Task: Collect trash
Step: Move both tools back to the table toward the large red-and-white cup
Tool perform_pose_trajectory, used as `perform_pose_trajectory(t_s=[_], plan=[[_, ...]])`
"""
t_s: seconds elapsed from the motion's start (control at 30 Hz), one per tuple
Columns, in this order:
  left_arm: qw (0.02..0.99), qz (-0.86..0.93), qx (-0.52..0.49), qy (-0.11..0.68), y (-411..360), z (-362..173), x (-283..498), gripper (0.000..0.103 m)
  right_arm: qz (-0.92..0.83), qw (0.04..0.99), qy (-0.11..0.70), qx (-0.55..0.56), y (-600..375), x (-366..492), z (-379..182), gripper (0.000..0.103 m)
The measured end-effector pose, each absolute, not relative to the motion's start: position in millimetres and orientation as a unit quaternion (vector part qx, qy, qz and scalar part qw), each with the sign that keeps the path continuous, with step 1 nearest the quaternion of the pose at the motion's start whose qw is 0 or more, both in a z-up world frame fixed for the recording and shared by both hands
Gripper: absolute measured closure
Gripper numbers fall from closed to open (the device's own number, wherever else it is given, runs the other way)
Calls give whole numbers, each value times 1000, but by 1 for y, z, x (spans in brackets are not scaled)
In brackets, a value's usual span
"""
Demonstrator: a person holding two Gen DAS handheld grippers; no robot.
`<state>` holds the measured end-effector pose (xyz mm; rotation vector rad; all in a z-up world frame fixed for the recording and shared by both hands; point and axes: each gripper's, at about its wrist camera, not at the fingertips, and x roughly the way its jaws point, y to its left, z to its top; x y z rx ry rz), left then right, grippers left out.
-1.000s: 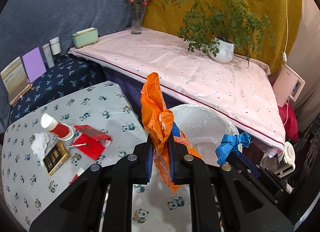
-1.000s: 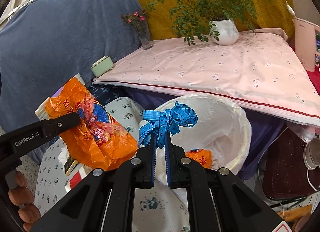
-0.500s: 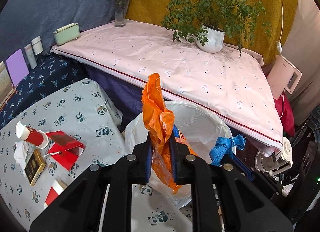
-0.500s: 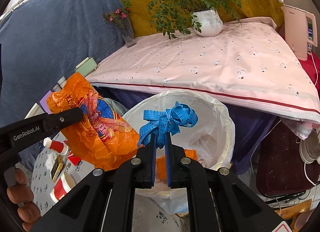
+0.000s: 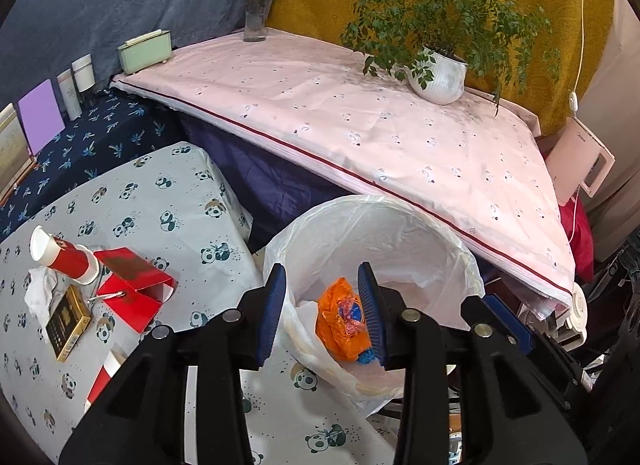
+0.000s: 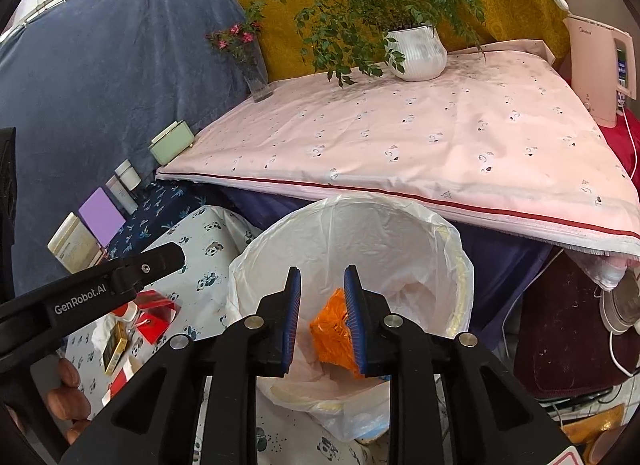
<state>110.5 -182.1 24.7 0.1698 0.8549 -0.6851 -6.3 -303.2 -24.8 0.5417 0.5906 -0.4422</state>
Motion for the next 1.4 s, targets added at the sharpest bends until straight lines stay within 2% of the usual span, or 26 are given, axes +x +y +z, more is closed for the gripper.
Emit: perform_pose_trajectory(t_s=[0.2,0.33,0.63,0.73,0.9,0.97,1.17,1.4], plan=[[856,-319,78,399,-170,29,107,60,-209,900,285,257,-294,-8,-20,79],[860,-311,74,398,-157,30,106,59,-205,904,281,250,-286,-8,-14,75],[866,-293,62,399,-123,31,107,57,-188,912,280,233,-260,-5,-3,74],[870,-284,58,399,-112,31,106,49,-182,914,281,228,-250,-3,0,70],[875,-271,59,396,-94,28,106,46,-171,918,283,218,-235,1,4,66],[878,-264,60,396,-87,26,106,41,-167,919,284,216,-230,2,5,62],[884,-243,67,394,-61,15,106,22,-154,921,291,208,-215,8,5,59],[880,-230,97,404,-33,-11,108,19,-136,921,307,197,-194,18,0,59]])
